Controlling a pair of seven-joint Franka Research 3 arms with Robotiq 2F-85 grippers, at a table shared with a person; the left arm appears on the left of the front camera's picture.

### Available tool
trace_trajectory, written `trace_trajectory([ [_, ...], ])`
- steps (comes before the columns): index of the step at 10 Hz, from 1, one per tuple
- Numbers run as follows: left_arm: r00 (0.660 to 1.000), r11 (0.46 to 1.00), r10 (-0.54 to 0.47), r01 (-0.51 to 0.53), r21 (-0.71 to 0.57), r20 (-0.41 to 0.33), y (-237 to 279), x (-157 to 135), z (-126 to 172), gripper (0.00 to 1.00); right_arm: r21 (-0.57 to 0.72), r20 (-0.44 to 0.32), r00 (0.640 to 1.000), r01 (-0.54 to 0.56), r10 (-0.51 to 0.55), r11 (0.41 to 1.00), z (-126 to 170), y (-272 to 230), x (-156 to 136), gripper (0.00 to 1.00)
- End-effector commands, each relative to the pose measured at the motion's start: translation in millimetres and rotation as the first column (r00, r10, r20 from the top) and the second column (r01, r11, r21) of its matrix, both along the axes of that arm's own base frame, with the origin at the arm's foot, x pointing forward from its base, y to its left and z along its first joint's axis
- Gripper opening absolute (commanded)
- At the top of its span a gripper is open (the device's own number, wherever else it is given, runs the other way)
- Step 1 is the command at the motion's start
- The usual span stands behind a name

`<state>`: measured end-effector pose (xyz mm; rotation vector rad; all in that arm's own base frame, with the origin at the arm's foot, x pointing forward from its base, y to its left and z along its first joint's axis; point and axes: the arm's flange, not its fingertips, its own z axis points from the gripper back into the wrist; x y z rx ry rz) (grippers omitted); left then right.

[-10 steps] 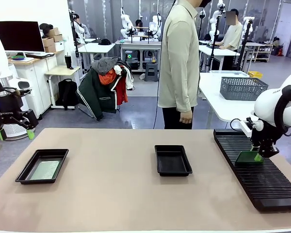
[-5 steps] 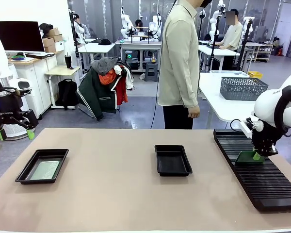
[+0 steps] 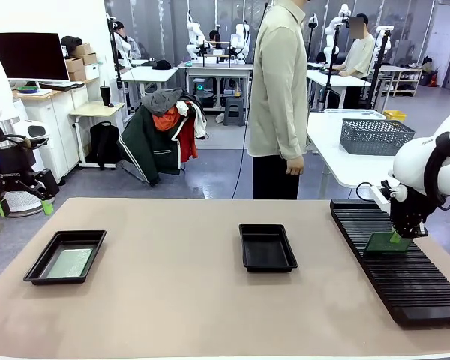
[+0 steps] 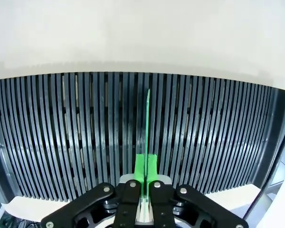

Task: Inspect and transfer BCBs to ESD trays.
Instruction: Pick up the Blank PCB from the PCB Rack and place it in the right ESD tray.

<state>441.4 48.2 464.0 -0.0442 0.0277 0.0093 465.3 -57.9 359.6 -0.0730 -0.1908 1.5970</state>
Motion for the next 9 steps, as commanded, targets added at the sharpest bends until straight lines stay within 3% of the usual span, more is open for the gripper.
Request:
trace_trajectory([
  [1,1.000,1.000,-0.001,0.001,-0.001,0.002,1,0,-1,1.00,0.000,-0.003,1.000,0.017,-0.017,1.000,-4,-2,-1,0.00],
  [3,1.000,1.000,-0.001,0.001,-0.001,0.002,1,0,-1,1.00,0.001,0.010,1.000,0.011,-0.011,1.000,20,-5,-7,0.00],
  [9,1.000,1.000,-0.001,0.001,-0.001,0.002,1,0,-1,1.00,-0.052,-0.012,1.000,-0.023,0.022,0.998,186,-7,-40,0.00],
])
